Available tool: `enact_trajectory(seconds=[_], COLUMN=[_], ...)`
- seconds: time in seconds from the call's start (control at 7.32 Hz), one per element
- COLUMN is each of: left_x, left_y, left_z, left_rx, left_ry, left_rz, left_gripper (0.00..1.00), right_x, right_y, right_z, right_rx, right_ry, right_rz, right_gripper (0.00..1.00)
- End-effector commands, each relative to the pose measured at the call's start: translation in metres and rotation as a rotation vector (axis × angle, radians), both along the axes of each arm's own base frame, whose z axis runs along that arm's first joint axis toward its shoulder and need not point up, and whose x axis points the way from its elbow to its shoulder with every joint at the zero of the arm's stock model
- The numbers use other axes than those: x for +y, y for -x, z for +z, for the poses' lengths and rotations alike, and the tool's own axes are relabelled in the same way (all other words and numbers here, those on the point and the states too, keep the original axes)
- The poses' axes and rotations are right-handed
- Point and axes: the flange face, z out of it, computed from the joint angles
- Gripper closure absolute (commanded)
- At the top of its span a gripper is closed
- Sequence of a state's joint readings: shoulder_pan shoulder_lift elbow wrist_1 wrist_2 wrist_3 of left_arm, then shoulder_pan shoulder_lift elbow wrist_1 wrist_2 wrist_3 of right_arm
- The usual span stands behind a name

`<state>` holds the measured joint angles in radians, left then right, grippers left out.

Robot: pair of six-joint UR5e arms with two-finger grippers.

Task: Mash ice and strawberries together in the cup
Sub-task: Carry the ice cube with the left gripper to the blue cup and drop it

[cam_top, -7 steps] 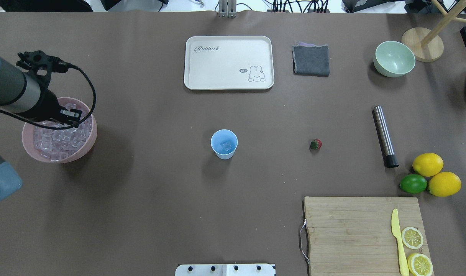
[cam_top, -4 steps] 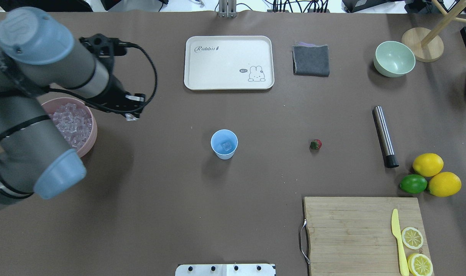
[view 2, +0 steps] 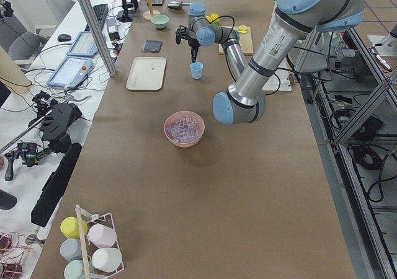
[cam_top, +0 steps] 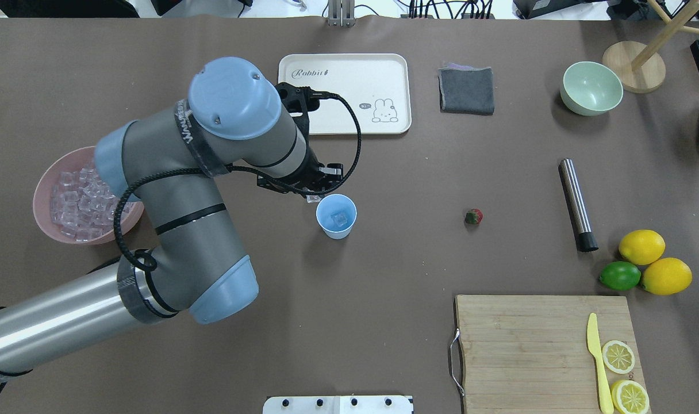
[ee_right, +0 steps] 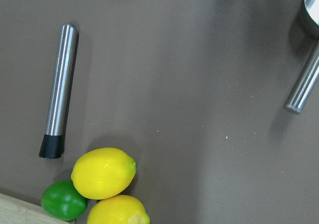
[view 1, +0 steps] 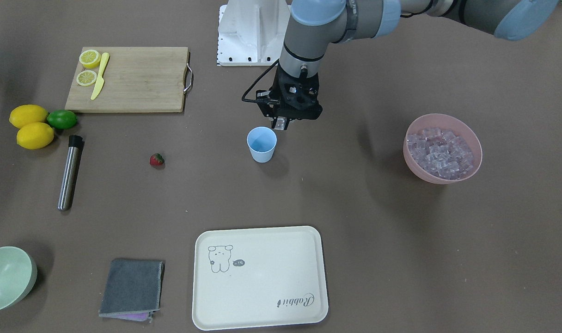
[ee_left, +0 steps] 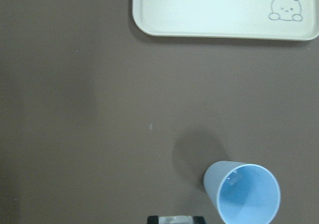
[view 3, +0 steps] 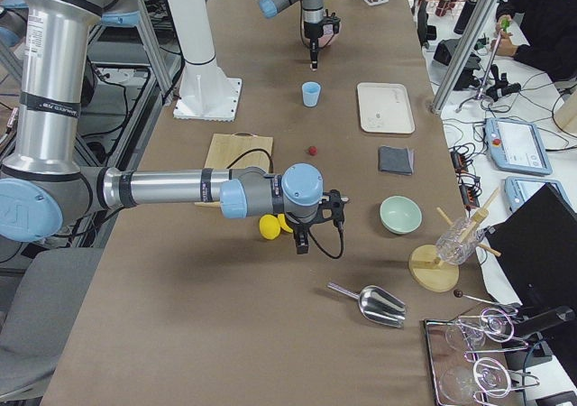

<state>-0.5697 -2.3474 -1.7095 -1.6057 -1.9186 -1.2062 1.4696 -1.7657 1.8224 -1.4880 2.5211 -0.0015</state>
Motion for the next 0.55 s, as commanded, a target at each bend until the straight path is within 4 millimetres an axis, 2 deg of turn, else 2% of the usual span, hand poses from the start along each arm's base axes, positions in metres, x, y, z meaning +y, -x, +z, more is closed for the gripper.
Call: enact_trajectory(seconds=[0.0, 0.14, 0.27, 0.41], left_x=[0.004, 0.006, 0.014, 0.012], left_y=[-0.023, -0.03, -0.04, -0.042], left_z=[0.006, 0.01, 0.009, 0.012], left_rx=[0.018, 0.017, 0.027, 0.02], left_ry=[-0.021, -0.019, -0.045, -0.045], left_rz=[0.012, 0.018, 0.011, 0.011], left_gripper=[1.0, 0.97, 0.54, 0.08], right_x=[0.0, 0.0, 0.0, 0.0], right_y=[0.0, 0.0, 0.0, 0.0], right_z=[0.0, 0.0, 0.0, 0.001], right_rx=[0.001, 0.001, 0.001, 0.001], right_ry=[0.0, 0.0, -0.001, 0.002], right_rz=[0.0, 0.0, -0.001, -0.001], right_gripper=[0.0, 0.0, 0.0, 0.0])
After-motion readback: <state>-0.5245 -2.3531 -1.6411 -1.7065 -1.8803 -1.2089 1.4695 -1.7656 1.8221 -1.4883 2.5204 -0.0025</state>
